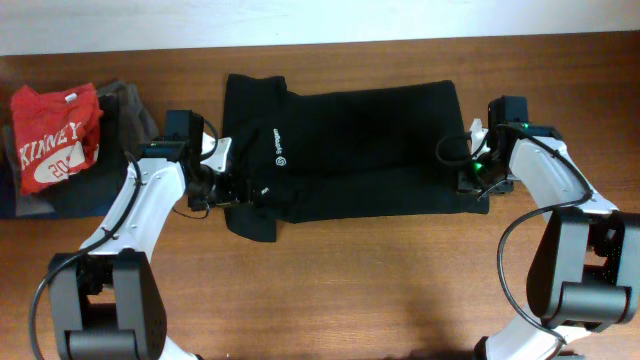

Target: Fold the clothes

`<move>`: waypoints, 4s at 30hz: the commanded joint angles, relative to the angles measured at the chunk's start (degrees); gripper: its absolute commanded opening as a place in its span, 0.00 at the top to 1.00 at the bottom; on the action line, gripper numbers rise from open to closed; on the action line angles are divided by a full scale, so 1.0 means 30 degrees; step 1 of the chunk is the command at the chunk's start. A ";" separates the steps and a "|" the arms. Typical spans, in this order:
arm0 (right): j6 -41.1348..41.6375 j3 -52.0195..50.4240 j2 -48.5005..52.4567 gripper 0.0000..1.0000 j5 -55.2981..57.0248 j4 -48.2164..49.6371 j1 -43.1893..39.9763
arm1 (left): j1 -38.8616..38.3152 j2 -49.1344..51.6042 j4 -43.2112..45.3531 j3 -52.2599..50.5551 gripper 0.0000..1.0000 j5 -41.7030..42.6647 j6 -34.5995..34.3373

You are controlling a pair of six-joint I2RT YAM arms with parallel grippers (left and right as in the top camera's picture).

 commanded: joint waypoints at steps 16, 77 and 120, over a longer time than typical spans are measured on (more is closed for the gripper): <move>-0.0022 -0.0124 0.0160 0.54 0.0029 0.0138 0.0066 | -0.3082 -0.0758 -0.2914 -0.0146 0.13 -0.3402 0.2127; -0.0022 0.2062 0.4306 0.68 -0.0962 0.0401 0.3672 | -0.5421 -0.3330 0.5304 -0.5421 0.44 -2.9674 -0.0576; -0.0022 0.2062 0.4306 0.68 -0.0947 0.0189 0.3672 | -0.5413 0.0102 0.8714 -0.3512 0.62 -0.9092 0.2754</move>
